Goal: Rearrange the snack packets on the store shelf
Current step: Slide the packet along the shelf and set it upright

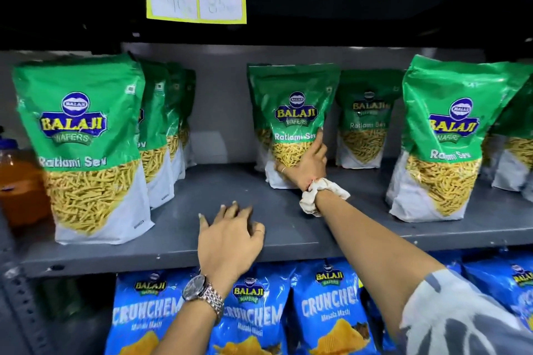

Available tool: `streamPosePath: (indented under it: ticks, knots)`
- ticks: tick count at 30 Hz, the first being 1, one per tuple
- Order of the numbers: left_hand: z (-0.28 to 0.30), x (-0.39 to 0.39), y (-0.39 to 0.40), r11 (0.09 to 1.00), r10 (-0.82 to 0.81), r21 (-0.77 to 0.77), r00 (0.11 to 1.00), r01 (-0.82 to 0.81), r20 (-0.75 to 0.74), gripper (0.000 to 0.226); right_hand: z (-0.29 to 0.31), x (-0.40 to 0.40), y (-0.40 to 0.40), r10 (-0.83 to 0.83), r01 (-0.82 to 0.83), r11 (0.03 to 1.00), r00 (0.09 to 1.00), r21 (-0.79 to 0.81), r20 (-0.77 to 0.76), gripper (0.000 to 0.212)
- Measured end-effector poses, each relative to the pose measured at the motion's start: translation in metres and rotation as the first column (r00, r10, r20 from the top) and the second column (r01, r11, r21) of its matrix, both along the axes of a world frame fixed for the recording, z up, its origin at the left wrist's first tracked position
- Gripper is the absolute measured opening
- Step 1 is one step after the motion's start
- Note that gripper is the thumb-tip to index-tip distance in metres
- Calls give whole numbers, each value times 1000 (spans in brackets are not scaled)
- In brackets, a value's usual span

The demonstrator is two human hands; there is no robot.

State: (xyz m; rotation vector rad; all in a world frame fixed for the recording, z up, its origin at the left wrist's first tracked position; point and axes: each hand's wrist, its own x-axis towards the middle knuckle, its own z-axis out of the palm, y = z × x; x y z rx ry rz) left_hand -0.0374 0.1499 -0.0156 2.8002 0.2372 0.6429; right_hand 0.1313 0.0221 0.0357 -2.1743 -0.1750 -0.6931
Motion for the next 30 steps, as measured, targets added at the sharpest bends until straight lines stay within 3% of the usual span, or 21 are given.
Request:
streamPosePath:
  ticks: [13, 18, 22, 30]
  knots:
    - [0, -2, 2, 1000, -13, 9, 999, 14, -32, 63, 11, -30, -14, 67, -71, 991, 997, -113, -38, 139]
    - [-1, -3, 2, 1000, -23, 16, 999, 23, -33, 52, 11, -63, -24, 108, -111, 985, 994, -132, -26, 142]
    - [0, -4, 2, 999, -28, 26, 998, 29, -57, 59, 8, -91, -32, 109, -108, 981, 994, -163, -6, 141]
    - [2, -4, 2, 999, -26, 40, 996, 29, -86, 50, 5, -129, -41, 62, -57, 982, 998, -179, 22, 139]
